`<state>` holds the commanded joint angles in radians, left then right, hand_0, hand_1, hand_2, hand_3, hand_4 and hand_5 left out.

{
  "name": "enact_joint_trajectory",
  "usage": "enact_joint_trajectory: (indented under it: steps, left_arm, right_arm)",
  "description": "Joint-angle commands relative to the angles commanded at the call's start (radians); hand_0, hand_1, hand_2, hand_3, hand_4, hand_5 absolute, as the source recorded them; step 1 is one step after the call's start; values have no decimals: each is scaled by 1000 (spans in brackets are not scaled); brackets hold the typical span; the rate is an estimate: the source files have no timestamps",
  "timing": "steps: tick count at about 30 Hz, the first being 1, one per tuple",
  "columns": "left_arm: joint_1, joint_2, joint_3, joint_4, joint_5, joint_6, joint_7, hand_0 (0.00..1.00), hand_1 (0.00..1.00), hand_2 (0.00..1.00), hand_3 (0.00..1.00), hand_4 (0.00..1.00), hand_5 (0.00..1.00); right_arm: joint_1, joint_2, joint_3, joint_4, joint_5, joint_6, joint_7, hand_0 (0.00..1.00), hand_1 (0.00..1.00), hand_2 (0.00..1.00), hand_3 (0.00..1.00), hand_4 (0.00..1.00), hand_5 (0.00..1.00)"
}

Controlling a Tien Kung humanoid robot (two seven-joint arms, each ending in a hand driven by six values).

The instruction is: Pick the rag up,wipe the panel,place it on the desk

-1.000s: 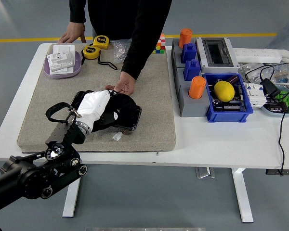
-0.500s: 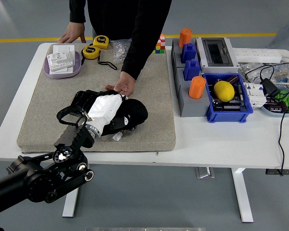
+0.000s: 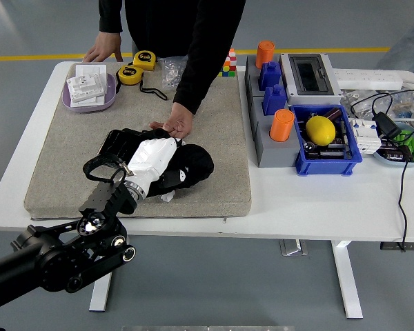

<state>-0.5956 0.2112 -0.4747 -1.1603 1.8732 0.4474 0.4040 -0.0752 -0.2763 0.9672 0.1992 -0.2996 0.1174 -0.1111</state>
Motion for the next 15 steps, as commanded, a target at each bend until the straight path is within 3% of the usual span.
enact_joint_trajectory:
  steps: [15]
  left_arm:
    - [34,34,-137,48,21,4,-7,285,220,530,422,85,2]
  right_arm:
    - [-3,1,9,2,-6,-2,-2,742,664,697,616,998,556]
